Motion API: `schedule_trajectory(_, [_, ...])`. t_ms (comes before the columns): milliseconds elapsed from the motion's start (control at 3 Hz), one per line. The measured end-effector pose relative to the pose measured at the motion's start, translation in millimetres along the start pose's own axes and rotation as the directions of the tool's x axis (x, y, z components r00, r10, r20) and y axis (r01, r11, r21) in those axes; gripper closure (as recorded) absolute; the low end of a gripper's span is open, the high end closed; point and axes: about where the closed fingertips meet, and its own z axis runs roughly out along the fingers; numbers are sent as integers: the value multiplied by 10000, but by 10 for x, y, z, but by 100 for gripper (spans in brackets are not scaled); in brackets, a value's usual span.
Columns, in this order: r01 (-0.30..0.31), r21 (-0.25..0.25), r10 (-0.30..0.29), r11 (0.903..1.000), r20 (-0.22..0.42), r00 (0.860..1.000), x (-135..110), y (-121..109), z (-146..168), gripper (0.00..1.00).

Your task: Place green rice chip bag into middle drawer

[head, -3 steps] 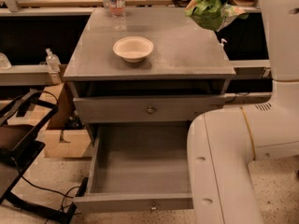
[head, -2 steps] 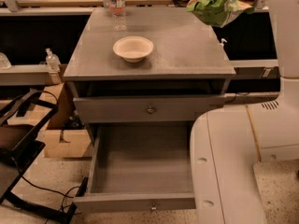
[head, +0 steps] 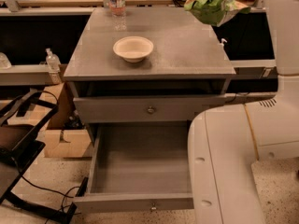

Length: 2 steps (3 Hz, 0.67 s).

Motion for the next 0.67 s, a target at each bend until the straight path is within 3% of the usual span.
schedule_trajectory(667, [-172, -634, 116, 9978, -886, 9960, -38, 107, -222, 100])
